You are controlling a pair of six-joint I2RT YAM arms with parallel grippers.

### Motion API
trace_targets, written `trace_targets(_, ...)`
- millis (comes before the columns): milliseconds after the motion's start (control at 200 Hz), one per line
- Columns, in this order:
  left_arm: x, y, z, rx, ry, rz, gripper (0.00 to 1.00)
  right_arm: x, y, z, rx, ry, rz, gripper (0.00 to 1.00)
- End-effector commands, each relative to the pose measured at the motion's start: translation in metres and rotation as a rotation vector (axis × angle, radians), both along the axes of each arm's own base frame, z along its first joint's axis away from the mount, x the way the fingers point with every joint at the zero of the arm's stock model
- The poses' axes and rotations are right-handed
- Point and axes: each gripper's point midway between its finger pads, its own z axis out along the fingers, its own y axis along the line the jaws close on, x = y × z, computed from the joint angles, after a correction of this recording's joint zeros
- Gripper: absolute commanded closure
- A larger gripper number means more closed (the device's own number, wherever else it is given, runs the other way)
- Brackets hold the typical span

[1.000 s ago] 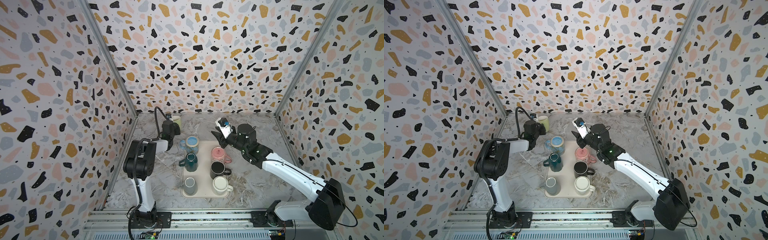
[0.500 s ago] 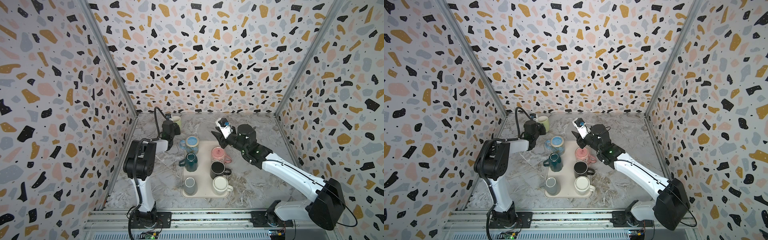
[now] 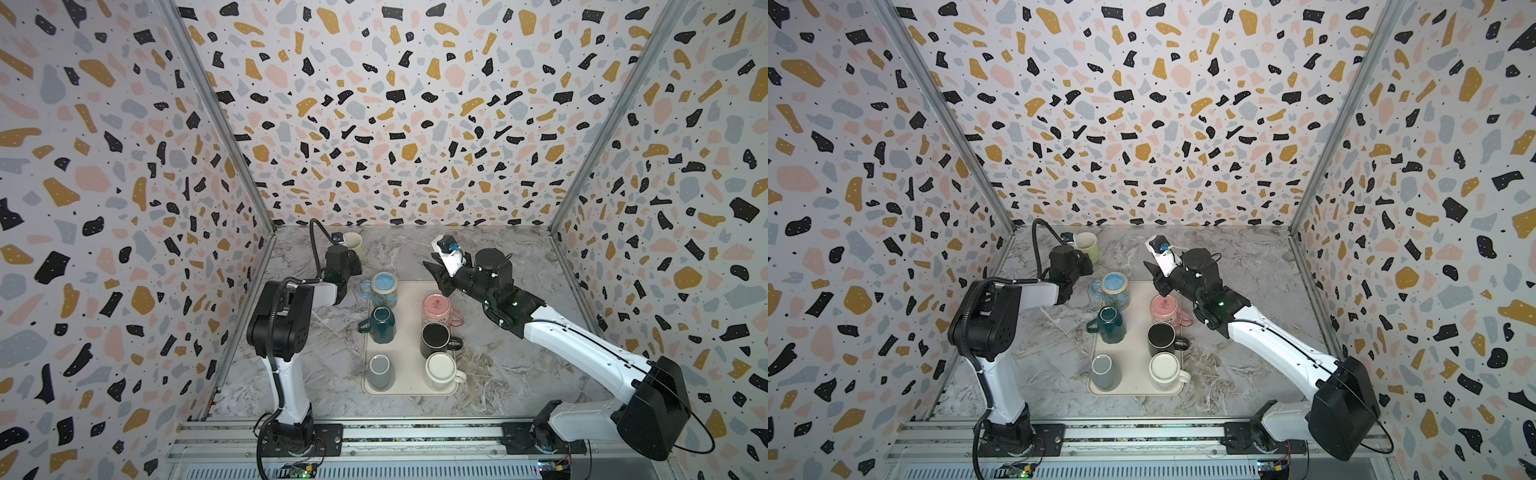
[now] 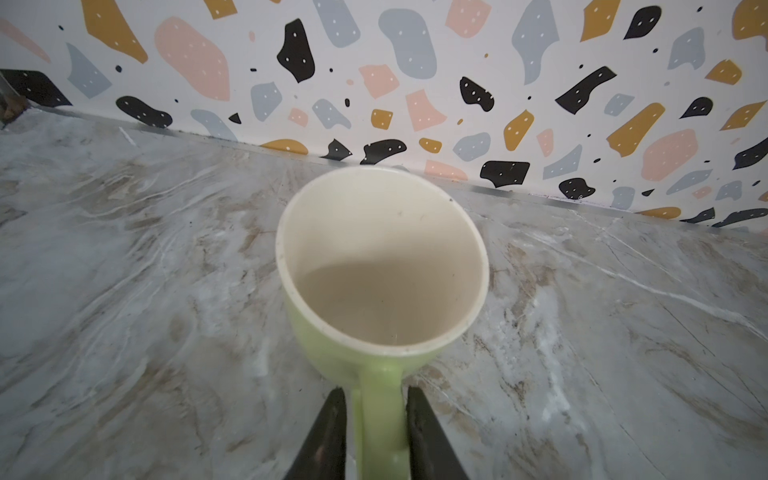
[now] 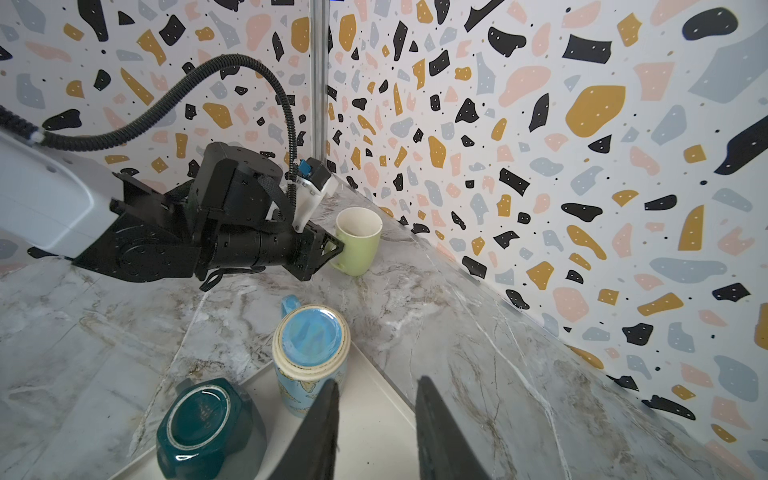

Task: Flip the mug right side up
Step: 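Carry the green mug off the tray with the left gripper while the right withdraws, then set the green mug upright on the table and open the left gripper, then lower the right gripper onto the upside-down pink mug's handle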

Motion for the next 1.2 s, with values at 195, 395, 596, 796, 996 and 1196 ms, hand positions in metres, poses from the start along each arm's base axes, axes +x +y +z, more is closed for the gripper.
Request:
trace_targets(195,-0.01,0.004,0.012,-0.017,-0.027,0.025,0.66,-0.004,-0.005,0.021,0.055,-0.033,-0.005,0.66)
trace_targets(395,-0.023,0.008,0.041,-0.04,-0.07,0.039,0.58,-0.007,-0.009,0.022,0.055,-0.006,-0.018,0.59)
trace_targets(596,-0.049,0.01,0.082,-0.076,-0.102,0.034,0.51,-0.008,-0.023,0.02,0.053,0.109,-0.085,0.43)
trace_targets(796,-0.083,0.005,0.118,-0.107,-0.1,-0.016,0.48,-0.004,-0.053,0.002,0.121,0.37,-0.228,0.33)
trace_targets(996,-0.114,0.0,0.152,-0.152,-0.104,-0.067,0.46,-0.001,-0.091,-0.038,0.361,0.719,-0.28,0.34)
trace_targets(1196,-0.137,-0.002,0.164,-0.209,-0.114,-0.084,0.43,-0.006,-0.119,-0.078,0.62,0.95,-0.306,0.38)
